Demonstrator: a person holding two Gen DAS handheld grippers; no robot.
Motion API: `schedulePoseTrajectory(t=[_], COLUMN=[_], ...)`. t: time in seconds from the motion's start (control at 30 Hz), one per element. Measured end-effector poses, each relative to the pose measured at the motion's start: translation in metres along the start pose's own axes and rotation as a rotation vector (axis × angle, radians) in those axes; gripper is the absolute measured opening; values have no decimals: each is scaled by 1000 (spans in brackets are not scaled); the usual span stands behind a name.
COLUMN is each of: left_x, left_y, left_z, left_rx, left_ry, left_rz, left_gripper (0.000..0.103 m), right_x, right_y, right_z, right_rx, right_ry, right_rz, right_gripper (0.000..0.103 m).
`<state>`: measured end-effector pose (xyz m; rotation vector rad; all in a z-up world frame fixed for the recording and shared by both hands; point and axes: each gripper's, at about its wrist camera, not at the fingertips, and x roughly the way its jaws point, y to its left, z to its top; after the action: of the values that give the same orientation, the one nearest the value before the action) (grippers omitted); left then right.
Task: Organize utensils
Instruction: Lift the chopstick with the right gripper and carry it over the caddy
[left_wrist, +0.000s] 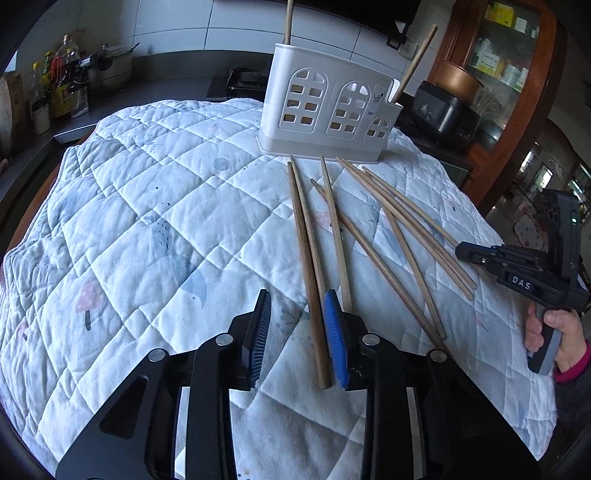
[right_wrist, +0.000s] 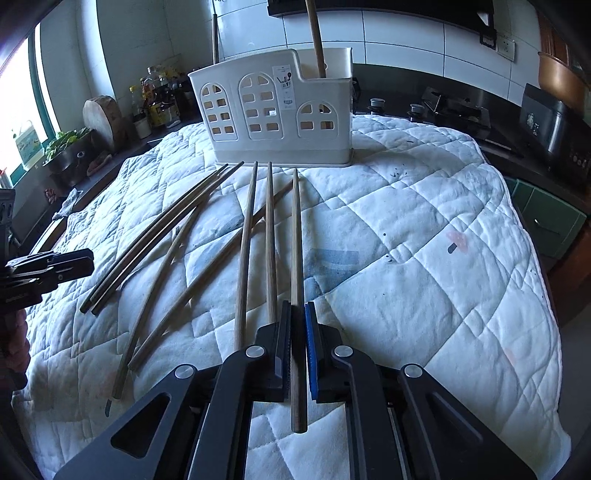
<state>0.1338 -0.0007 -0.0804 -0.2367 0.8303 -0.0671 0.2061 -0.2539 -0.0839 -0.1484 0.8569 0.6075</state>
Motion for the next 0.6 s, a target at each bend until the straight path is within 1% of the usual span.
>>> schedulePoseTrajectory(t=[0.07, 0.1, 0.23, 0.3, 0.6], left_x=[5, 7, 13, 17, 25], left_y=[0, -1, -4, -6, -13], left_z=[1, 2, 4, 5, 6], left_rx=[-14, -15, -12, -7, 25], left_ry=[4, 5, 8, 15, 18], left_rz=[-10, -9, -4, 5, 58], left_gripper=[25, 20, 18, 14, 14], right_x=[-4, -6, -11, -12, -21], right_y=[0, 0, 0, -1, -1], right_z=[-2, -3, -5, -6, -7], right_rx=[7, 10, 13, 18, 15], right_ry=[-11, -15, -20, -22, -35], right_rz=[0, 1, -5, -6, -18], right_gripper=[7, 7, 7, 7, 7])
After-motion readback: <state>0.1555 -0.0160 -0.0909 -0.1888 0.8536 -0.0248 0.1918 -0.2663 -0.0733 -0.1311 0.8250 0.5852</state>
